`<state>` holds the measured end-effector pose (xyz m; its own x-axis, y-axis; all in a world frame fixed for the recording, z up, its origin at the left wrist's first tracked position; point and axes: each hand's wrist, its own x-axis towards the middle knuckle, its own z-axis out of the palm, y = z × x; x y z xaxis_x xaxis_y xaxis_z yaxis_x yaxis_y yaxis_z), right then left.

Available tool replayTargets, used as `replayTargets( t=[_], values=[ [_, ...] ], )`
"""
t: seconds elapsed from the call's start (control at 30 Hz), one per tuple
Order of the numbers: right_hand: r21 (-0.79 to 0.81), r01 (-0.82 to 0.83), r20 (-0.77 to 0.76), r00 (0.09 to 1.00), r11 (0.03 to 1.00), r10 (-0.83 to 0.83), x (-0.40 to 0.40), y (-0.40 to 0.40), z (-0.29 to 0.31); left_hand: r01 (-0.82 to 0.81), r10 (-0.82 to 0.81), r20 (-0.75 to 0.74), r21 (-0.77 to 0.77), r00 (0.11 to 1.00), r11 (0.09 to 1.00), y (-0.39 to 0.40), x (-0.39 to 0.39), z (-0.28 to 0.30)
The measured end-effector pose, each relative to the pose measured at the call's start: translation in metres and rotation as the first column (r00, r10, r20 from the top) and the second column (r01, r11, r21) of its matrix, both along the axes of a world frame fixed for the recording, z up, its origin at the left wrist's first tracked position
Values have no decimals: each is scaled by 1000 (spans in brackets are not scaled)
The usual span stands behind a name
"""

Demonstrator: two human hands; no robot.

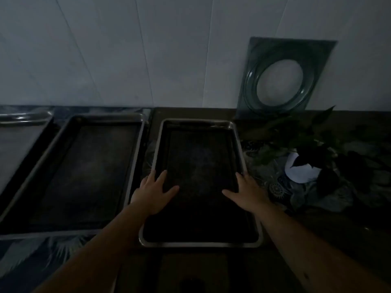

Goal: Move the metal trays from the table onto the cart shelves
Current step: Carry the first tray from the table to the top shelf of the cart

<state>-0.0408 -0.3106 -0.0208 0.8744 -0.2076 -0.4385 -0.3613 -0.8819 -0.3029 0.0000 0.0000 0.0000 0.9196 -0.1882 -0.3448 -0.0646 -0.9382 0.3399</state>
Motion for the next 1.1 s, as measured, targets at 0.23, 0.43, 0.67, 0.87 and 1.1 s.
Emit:
replayTargets(
  t=[0.23, 0.43, 0.67, 0.87, 1.1],
  values=[
    [153, 361, 32, 928, 920, -370, 57, -24, -42, -242, 214, -181, -144, 960, 960, 1, 61, -46],
    [328, 554, 0, 810, 765, -586, 93, -52, -65, -519, 466, -229, -338, 855, 785, 4, 103, -77],
    [435, 688, -57, 665, 581, -745, 111, -61, -85, -698, 571, -402, -380, 716, 607, 17, 130, -102],
    [561, 711, -195, 611, 424, -767, 81, -57, -81, -795, 638, -475, -383, 606, 470, 18, 103, -104],
    [662, 671, -280, 634, 333, -721, 23, -61, -43, -786, 553, -559, -460, 618, 413, 35, 47, -68]
  ],
)
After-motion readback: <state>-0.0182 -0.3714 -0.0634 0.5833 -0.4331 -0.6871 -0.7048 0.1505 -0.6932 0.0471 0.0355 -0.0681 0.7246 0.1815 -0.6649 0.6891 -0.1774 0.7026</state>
